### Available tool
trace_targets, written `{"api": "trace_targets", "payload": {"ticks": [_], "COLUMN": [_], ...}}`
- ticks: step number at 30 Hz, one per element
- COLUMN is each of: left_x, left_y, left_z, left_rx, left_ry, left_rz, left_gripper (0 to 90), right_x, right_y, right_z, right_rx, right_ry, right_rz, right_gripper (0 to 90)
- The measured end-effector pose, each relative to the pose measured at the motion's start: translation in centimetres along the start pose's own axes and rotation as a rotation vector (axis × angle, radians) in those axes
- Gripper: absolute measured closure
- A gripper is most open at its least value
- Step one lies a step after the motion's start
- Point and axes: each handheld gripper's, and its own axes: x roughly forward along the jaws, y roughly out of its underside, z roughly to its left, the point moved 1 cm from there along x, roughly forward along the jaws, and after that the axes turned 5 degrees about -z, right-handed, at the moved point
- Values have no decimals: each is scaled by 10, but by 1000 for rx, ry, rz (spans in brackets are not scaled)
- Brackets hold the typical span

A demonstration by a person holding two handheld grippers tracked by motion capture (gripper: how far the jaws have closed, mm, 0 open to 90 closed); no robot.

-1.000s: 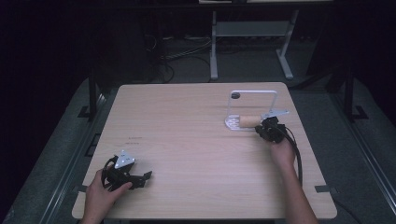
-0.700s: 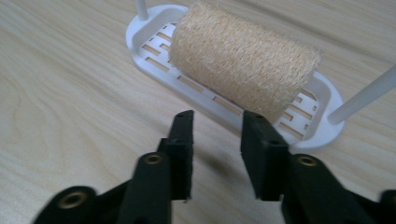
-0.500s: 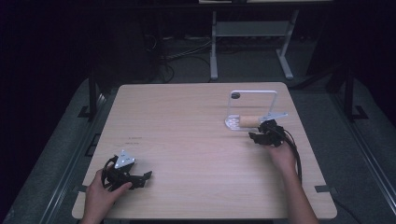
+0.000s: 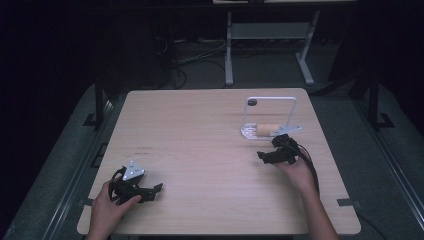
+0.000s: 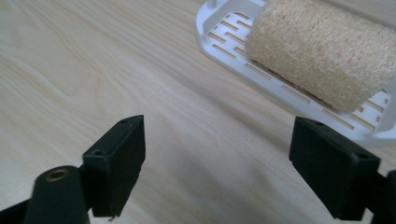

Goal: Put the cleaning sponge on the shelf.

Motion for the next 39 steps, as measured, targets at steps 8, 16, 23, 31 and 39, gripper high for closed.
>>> {"api": "trace_targets", "payload": {"ticks": [8,16,23,31,39], "left_x": [0,0,0,0,0], "left_y": [0,0,0,0,0], "left_z": [0,0,0,0,0], "left_rx": [0,0,-1,0,0], "left_ry": [0,0,0,0,0], "left_rz": [0,0,-1,0,-1], "left_gripper": [131,131,131,132,131], "right_x": [-7,-12,-19,-27,-39], "right_y": [8,19,26,36,46], "right_z": [11,22,33,44,52], "right_rx": [8,3,-9,-29,-28], "right_ry": [-16,-45,-65,-73,-82], "right_rz": [-7,-14,-41,-50,-69], "right_gripper": [113,92,81,55,55]}}
